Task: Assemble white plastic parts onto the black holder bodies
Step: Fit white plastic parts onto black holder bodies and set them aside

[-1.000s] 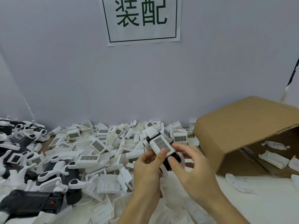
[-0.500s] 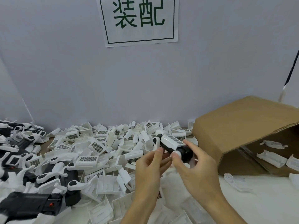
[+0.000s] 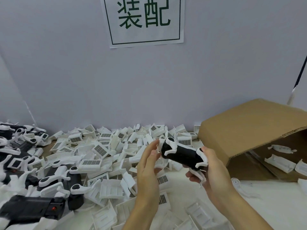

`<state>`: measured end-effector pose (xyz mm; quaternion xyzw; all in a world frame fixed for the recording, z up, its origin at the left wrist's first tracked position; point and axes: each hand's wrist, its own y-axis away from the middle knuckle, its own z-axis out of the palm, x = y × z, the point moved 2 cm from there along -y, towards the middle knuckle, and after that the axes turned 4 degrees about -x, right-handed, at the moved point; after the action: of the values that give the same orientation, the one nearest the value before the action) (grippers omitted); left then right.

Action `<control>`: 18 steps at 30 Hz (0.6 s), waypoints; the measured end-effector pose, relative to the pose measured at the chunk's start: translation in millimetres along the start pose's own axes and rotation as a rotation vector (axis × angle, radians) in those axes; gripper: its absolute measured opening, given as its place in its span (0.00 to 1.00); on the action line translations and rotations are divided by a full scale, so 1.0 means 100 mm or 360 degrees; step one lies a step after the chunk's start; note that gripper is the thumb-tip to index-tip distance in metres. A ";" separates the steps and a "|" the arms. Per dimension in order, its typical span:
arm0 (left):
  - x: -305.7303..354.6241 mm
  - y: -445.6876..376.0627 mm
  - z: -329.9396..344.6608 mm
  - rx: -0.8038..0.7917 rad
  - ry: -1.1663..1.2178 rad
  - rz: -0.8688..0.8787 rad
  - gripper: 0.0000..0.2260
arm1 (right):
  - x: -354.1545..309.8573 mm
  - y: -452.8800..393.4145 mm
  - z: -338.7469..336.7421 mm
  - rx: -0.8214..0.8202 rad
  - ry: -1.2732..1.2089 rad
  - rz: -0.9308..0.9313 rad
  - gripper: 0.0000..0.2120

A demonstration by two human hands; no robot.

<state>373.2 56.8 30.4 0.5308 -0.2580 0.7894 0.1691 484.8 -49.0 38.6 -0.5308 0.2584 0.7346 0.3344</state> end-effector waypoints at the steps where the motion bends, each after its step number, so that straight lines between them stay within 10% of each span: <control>1: 0.01 0.00 0.01 -0.0052 0.0047 0.0006 0.15 | 0.01 0.01 0.01 -0.0061 -0.0044 0.0083 0.19; 18: 0.01 -0.01 0.02 -0.0113 0.0397 -0.0009 0.21 | 0.07 0.03 -0.02 -0.0319 -0.0209 0.0625 0.27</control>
<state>374.9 56.8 32.0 0.4229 -0.2612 0.8392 0.2207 482.4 -51.2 31.1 -0.4519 0.2602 0.8405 0.1469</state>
